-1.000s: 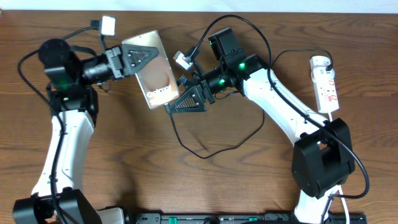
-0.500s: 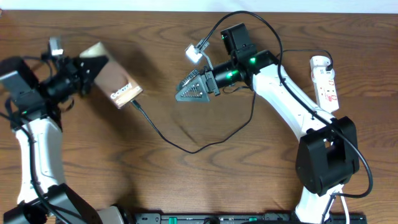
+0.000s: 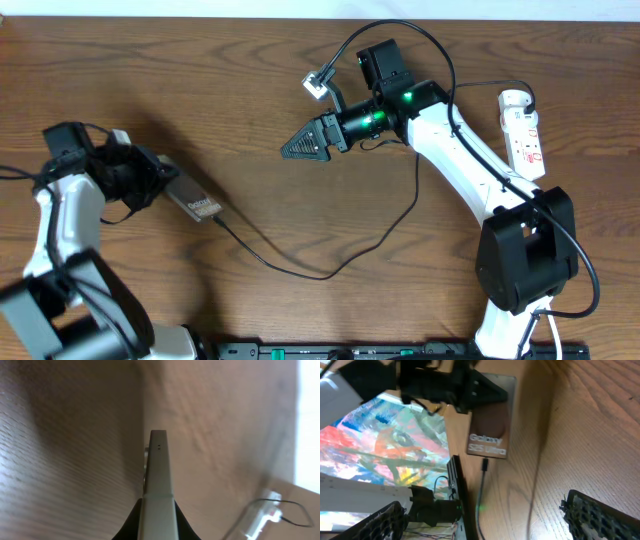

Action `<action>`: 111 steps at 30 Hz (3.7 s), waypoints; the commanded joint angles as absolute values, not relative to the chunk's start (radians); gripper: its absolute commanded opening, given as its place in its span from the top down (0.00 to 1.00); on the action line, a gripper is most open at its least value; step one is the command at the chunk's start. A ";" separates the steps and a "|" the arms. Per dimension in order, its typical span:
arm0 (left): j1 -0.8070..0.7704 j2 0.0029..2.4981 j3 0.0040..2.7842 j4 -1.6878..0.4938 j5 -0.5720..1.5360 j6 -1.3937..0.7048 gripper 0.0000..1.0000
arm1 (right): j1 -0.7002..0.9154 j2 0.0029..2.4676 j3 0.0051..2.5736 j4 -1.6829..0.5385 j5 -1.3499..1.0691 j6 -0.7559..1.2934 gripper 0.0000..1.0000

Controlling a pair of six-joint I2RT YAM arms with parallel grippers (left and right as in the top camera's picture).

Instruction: Plug charger to phone and switch on socket

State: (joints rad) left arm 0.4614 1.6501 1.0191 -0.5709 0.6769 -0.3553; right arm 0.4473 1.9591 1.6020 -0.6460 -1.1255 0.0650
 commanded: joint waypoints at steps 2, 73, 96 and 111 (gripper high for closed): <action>0.452 1.726 1.015 -0.513 0.736 -0.288 0.93 | 0.446 1.955 1.616 -0.651 -1.116 0.068 0.01; 0.452 1.793 0.885 -0.420 0.684 -0.245 0.68 | 0.450 1.955 1.615 -0.722 -1.063 -0.009 0.01; 0.452 1.792 0.885 -0.651 0.309 -0.380 0.22 | 0.451 1.955 1.615 -0.727 -1.055 -0.009 0.01; 0.452 1.393 0.939 -0.580 0.754 -0.210 0.17 | 0.329 1.955 1.616 -0.859 -0.842 -0.003 0.01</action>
